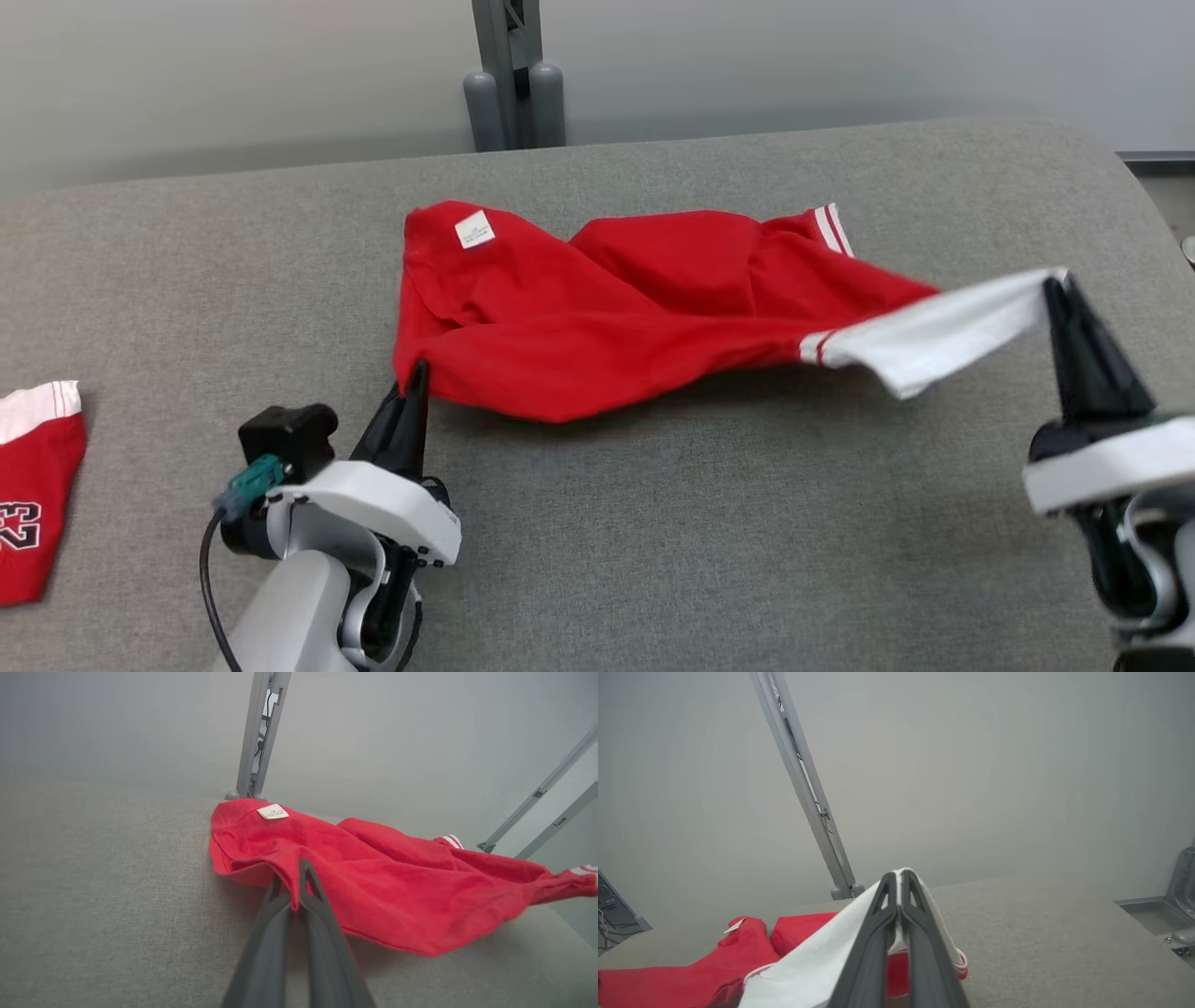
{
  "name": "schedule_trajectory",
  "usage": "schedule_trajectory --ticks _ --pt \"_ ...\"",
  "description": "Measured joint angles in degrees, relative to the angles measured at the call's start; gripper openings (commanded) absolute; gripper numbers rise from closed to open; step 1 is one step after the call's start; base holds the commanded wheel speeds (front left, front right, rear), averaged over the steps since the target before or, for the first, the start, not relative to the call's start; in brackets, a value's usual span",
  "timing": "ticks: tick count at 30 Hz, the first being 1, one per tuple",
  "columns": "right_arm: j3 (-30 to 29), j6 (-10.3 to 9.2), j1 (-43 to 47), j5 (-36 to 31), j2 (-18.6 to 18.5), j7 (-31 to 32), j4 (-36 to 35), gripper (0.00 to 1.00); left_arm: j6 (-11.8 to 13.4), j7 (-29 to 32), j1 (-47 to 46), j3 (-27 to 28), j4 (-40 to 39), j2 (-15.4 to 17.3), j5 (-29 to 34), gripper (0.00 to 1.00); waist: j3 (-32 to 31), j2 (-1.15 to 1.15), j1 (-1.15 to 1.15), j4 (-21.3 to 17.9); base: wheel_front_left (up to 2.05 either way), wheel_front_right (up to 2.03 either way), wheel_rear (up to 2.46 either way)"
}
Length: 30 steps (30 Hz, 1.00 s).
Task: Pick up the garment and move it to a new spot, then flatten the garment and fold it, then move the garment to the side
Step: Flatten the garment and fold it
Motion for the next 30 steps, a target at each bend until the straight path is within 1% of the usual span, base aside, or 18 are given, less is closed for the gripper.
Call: schedule_trajectory --ticks 4,8,11,13,16,18,21,25,30 --pt "-0.24 -0.01 -5.74 -1.75 -2.11 1.96 -2.12 0.00 0.24 6.30 -0.65 -1.02 -4.52 1.69 -0.02 0.00 -1.14 0.00 0.00 0.38 0.00 0.00 0.00" --pt "0.57 -0.01 -11.79 -2.69 -3.72 3.74 -2.87 0.00 0.93 10.57 -2.71 0.35 -10.46 2.97 -1.82 0.00 -2.41 0.00 0.00 0.65 0.00 0.00 0.00" --pt "2.08 0.00 -16.29 -3.25 -4.92 4.66 -2.41 0.00 1.45 13.60 -4.71 1.47 -14.25 3.09 -4.02 0.00 -3.45 0.00 0.00 0.76 0.00 0.00 0.00" --pt "4.14 -0.01 -20.94 -3.72 -6.37 5.30 -1.07 0.00 2.13 15.96 -7.64 2.43 -17.13 2.78 -5.54 0.00 -4.56 0.00 0.00 0.87 0.00 0.00 0.00" --pt "6.54 0.00 -26.16 -5.55 -8.47 5.93 0.42 0.00 3.98 17.30 -11.60 3.22 -18.48 3.30 -5.03 0.00 -5.64 0.00 0.00 0.97 0.00 0.00 0.00" --pt "6.83 0.00 -29.77 -6.11 -8.83 5.94 1.57 0.00 5.32 18.00 -14.06 3.72 -18.52 3.78 -4.21 0.00 -6.34 0.00 0.00 0.99 0.00 0.00 0.00" --pt "6.34 0.00 -34.07 -7.62 -8.82 5.90 3.41 0.00 6.66 18.30 -17.16 4.39 -18.46 4.23 -3.37 0.00 -7.23 0.00 0.00 0.97 0.00 0.00 0.00" --pt "5.70 0.00 -36.24 -9.53 -8.45 6.04 5.45 0.00 7.46 18.35 -18.40 5.00 -18.56 4.48 -3.37 0.00 -8.12 0.00 0.00 1.08 0.00 0.00 0.00" --pt "6.66 0.00 -36.71 -10.46 -8.26 8.79 6.53 0.00 7.70 19.96 -18.39 4.91 -18.80 5.15 -3.49 0.00 -7.89 0.00 0.00 1.35 0.00 0.00 0.00"
